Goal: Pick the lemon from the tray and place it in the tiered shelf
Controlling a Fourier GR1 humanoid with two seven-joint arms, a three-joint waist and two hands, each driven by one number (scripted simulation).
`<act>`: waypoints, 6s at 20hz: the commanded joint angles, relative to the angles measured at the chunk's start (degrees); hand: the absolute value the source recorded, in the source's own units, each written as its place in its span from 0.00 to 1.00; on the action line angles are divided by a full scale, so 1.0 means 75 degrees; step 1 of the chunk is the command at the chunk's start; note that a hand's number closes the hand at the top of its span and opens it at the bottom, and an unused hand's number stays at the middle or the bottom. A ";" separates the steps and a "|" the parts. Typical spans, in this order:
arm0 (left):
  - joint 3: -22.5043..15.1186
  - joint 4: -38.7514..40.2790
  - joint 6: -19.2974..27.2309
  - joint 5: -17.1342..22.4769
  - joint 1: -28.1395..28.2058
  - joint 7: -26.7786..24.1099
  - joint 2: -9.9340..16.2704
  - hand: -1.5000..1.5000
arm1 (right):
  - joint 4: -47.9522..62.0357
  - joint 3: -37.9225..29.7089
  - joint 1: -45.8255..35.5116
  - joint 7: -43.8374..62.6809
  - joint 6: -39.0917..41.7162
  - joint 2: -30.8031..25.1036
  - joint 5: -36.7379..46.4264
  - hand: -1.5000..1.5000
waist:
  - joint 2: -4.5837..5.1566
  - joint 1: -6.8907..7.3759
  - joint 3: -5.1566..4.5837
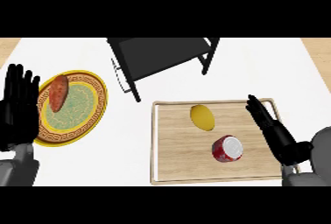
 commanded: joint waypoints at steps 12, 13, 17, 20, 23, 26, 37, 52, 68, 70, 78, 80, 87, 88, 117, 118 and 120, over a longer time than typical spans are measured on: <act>-0.2634 0.1541 -0.1965 -0.1371 0.0740 0.0624 0.0253 0.50 | 0.0337 -0.1290 -0.1121 0.2333 -0.2841 -0.0075 0.1144 0.00 | -0.0145 -0.0104 0.0118; -0.2762 0.1469 -0.1758 -0.1593 0.0993 0.0447 0.0121 0.50 | 0.0112 -0.1184 -0.1271 0.2401 -0.2537 -0.0026 0.0955 0.00 | -0.0163 -0.0070 0.0116; -0.2593 0.2042 -0.1836 -0.1730 0.0537 0.0473 -0.0119 0.50 | -0.0930 -0.0623 -0.0974 0.2270 -0.1658 -0.0341 0.1110 0.00 | -0.0183 -0.0156 0.0109; -0.2470 0.1526 -0.2252 -0.1558 0.1255 0.0264 0.0287 0.50 | -0.1717 -0.0292 -0.1122 0.3326 -0.1168 -0.0618 0.1129 0.00 | -0.0202 -0.0087 0.0108; -0.2448 0.1499 -0.2030 -0.1628 0.0816 0.0788 0.0196 0.50 | -0.2271 0.0524 -0.1758 0.5126 -0.0811 -0.0624 0.1360 0.00 | -0.0215 -0.0087 0.0098; -0.2549 0.1432 -0.2063 -0.1719 0.0695 0.0702 0.0129 0.50 | -0.2271 0.1077 -0.2435 0.6681 -0.0212 -0.1124 0.1767 0.00 | -0.0212 -0.0003 0.0079; -0.2465 0.1580 -0.2265 -0.1648 0.0435 0.1025 0.0033 0.50 | -0.1684 0.3478 -0.4764 1.0603 0.1174 -0.0551 0.4711 0.00 | -0.0171 0.0081 0.0097; -0.2229 0.1758 -0.2170 -0.2017 0.0856 0.0506 -0.0279 0.50 | 0.0179 0.3381 -0.4931 1.1450 0.1389 0.1487 0.5047 0.00 | -0.0188 -0.0073 0.0109; -0.1856 0.1349 -0.2545 -0.2055 0.0720 0.1067 -0.0177 0.50 | 0.0463 0.3241 -0.4475 1.1210 0.1801 0.1728 0.6385 0.00 | -0.0196 -0.0093 0.0113; -0.1938 0.1532 -0.2726 -0.2036 0.0761 0.0863 -0.0271 0.50 | 0.1357 0.3000 -0.4901 1.1031 0.1855 0.1939 0.6417 0.00 | -0.0172 -0.0037 0.0110; -0.1570 0.1395 -0.2940 -0.2065 0.0804 0.1027 -0.0251 0.50 | 0.1373 0.2731 -0.4252 1.0438 0.1715 0.1909 0.7121 0.00 | -0.0178 -0.0061 0.0113; -0.1530 0.2003 -0.3037 -0.2309 0.0967 0.0225 -0.0317 0.50 | 0.1351 0.2556 -0.4297 1.0136 0.2038 0.1780 0.7111 0.00 | -0.0175 -0.0069 0.0111; -0.1420 0.1190 -0.3064 -0.2384 0.0790 0.1275 -0.0532 0.50 | 0.2554 0.2076 -0.4426 0.9467 0.1602 0.2300 0.7708 1.00 | -0.0171 -0.0028 0.0115; -0.1625 0.1559 -0.2956 -0.2686 0.1417 0.0279 -0.0771 0.50 | 0.1931 0.2290 -0.3719 0.8947 0.1370 0.2072 0.7742 1.00 | -0.0177 -0.0055 0.0113; -0.0897 0.1552 -0.3463 -0.2924 0.1055 0.0847 -0.0877 0.50 | -0.2453 0.1045 -0.3202 0.5929 0.1963 -0.0135 0.7373 1.00 | -0.0209 -0.0174 0.0111; -0.1013 0.1304 -0.3416 -0.2902 0.1259 0.0857 -0.1015 0.50 | -0.2708 0.0893 -0.3467 0.5976 0.2174 -0.0308 0.7344 1.00 | -0.0219 -0.0157 0.0110; -0.1125 0.1628 -0.3128 -0.3250 0.1050 0.0781 -0.1192 0.50 | -0.2937 0.0742 -0.3505 0.6071 0.1710 0.0030 0.7405 1.00 | -0.0196 -0.0152 0.0113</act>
